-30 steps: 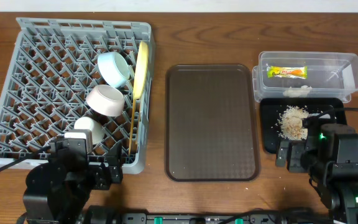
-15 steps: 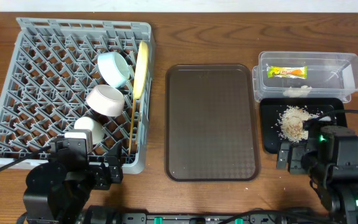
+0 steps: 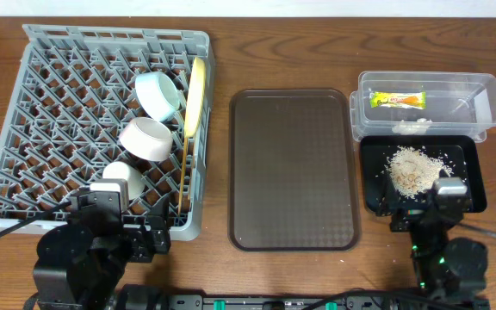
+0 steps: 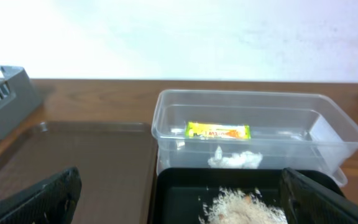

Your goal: Sort waste into correct bins and load items into the dishwasher

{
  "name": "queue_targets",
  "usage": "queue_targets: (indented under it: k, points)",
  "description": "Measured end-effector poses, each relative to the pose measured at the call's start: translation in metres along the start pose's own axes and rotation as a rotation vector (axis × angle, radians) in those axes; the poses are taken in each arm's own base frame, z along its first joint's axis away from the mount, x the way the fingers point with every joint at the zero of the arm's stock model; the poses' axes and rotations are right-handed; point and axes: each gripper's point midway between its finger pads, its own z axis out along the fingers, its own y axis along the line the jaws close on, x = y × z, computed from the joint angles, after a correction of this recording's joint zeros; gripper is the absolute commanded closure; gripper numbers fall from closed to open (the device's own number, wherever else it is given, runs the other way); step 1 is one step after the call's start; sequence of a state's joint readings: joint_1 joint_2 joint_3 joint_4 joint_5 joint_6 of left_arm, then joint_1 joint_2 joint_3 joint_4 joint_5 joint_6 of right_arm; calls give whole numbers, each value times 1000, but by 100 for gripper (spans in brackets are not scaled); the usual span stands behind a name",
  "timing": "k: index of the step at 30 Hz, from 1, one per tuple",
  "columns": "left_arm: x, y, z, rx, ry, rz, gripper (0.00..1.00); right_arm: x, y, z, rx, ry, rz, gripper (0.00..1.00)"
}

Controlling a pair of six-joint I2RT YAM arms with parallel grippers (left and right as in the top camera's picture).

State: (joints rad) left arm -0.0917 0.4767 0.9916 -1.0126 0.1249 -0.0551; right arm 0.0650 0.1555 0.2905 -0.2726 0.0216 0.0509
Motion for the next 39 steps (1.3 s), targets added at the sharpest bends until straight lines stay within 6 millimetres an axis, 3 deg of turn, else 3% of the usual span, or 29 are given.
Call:
queue_targets:
  k: [7, 9, 13, 16, 39]
  points:
    - [0, 0, 0, 0, 0, 0, 3, 18, 1, 10, -15, -178, -7, 1]
    - [0, 0, 0, 0, 0, 0, 3, 31, 0, 14, -15, -153, -28, 1]
    - [0, 0, 0, 0, 0, 0, 3, 37, 1, 15, -16, -135, -100, 1]
    - [0, 0, 0, 0, -1, 0, 3, 55, 3, 17, -28, -61, -133, 1]
    - [0, 0, 0, 0, -1, 0, 3, 55, 4, 17, -35, -64, -165, 1]
